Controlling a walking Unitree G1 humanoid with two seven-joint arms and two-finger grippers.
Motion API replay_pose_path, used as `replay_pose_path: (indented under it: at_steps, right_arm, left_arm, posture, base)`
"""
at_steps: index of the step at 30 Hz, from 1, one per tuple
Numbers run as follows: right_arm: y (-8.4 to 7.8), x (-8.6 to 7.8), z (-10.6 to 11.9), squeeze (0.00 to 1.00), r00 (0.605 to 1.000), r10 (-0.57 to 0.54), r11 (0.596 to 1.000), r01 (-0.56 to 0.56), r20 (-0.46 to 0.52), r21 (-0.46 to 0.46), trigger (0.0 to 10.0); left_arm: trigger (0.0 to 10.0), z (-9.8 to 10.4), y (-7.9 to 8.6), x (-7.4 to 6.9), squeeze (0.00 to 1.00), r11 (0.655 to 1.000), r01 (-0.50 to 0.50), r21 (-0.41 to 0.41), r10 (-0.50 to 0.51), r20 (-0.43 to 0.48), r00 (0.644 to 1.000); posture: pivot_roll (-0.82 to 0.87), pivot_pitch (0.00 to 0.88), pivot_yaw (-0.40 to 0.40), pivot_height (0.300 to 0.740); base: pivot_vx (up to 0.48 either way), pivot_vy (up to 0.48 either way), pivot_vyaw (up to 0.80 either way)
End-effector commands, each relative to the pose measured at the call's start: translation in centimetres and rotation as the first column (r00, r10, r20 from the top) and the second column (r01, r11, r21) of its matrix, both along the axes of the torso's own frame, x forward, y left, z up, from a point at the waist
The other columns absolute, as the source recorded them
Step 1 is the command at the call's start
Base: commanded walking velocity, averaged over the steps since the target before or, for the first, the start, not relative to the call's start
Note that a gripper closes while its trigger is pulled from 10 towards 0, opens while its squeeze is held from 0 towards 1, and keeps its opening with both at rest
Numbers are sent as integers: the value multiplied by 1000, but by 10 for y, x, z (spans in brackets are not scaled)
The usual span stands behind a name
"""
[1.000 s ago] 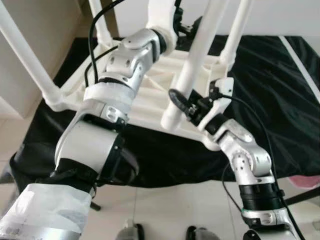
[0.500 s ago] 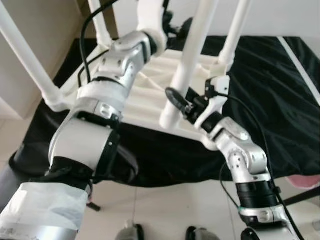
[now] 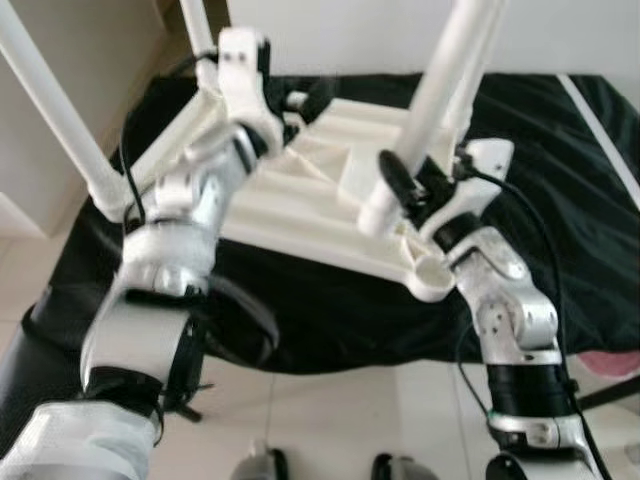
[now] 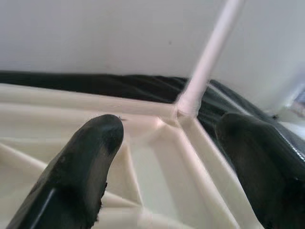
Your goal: Building children table
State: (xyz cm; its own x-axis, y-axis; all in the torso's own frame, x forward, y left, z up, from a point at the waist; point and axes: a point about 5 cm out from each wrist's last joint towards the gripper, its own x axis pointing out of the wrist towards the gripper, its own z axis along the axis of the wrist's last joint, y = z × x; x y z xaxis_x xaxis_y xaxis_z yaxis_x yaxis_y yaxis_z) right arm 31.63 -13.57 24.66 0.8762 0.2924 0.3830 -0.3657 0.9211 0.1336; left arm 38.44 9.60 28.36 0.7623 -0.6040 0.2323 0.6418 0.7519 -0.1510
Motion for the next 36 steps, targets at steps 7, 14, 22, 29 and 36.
replay_pose_path:
  at_steps: [7, 14, 22, 29, 36]
  right_arm:
    - [-9, -11, -5, 0, 992, -127, 991, 127, 27, -27, 10000]
    - [-10, -22, -12, 0, 975, -217, 974, 219, 40, -53, 10000]
    - [-10, -32, -19, 0, 965, -260, 963, 262, 37, -60, 10000]
    - [-6, -44, -27, 0, 964, -265, 959, 267, 34, -90, 10000]
    - [-3, -51, -31, 0, 967, -252, 961, 253, 30, -109, 10000]
  left_arm:
    - [10000, -21, -19, -34, 0, 976, 206, 67, -209, 35, 977]
    - [10000, -50, -21, -59, 0, 967, 191, 170, -196, 14, 980]
    - [10000, -69, -23, -82, 0, 954, 214, 211, -221, 9, 975]
    - [10000, -81, -26, -98, 0, 943, 208, 258, -221, 21, 975]
    - [10000, -85, -29, -108, 0, 937, 227, 266, -245, 33, 969]
  posture:
    - [-29, 124, 19, 740]
    - [-30, 130, 17, 740]
    - [-31, 130, 10, 740]
    - [-32, 131, 6, 740]
    - [-37, 132, 6, 740]
  base:
    - [0, 0, 0]
    - [0, 0, 0]
    - [0, 0, 0]
    - [0, 0, 0]
    - [0, 0, 0]
